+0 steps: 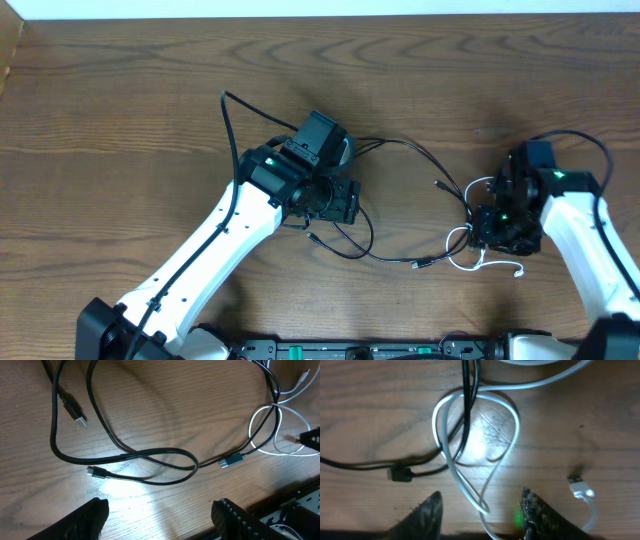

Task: Untangle cables

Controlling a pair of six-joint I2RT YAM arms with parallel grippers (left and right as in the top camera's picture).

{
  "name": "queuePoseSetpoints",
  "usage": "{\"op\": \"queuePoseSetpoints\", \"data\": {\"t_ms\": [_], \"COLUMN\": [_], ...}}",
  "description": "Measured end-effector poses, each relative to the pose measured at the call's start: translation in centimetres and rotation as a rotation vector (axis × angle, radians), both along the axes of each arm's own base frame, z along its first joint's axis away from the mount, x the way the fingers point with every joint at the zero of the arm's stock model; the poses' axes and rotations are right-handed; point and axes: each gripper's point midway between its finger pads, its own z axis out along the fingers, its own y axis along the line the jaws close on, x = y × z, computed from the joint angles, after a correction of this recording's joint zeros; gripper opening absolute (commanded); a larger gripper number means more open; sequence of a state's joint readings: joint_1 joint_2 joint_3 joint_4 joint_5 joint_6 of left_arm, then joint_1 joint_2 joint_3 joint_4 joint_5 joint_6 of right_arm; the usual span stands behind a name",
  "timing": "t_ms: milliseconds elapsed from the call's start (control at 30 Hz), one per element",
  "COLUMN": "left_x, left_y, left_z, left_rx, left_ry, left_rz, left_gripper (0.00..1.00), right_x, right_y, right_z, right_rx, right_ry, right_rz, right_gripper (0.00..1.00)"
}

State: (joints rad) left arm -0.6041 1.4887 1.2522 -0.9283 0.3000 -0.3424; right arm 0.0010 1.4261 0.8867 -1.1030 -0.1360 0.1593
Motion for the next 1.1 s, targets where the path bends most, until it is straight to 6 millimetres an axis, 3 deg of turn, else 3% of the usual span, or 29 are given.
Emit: {"op": "queuePoseSetpoints", "data": {"t_ms": [267, 367, 533, 700, 867, 1100], "left_x": [-0.1, -0.2, -0.2, -0.2, -0.2, -0.2], "left_y": [0.1, 0.1, 0.1, 0.1, 0.1, -0.3], "left_z": [-0.1, -0.1, -0.1, -0.1, -0.1, 0.1], "left_rx": [0.004, 0.005, 0.005, 0.005, 0.005, -0.017], "left_ry": [0.006, 0.007, 0.007, 0.007, 0.007, 0.012], "left_rz": [0.0, 0.0, 0.0, 0.0, 0.0, -0.007], "left_gripper": [0.71, 0.71, 0.71, 0.71, 0.71, 0.71], "right_x": [0.6, 1.0, 2.0, 4.7, 7.7, 13.5], "right_y": [0.1, 0.1, 0.8, 4.4, 8.0, 10.5], "right_z": [-1.6, -1.6, -1.6, -0.6, 2.7, 13.9], "right_rx": [-0.018, -0.02, 0.019, 0.237, 0.472, 0.632], "right_ry": [0.029, 0.013, -0.027, -0.154, -0.3, -0.581], "right_rz": [-0.02, -0.022, -0.022, 0.055, 0.124, 0.243], "right_gripper": [0.17, 0.01, 0.01, 0.01, 0.01, 0.01]}}
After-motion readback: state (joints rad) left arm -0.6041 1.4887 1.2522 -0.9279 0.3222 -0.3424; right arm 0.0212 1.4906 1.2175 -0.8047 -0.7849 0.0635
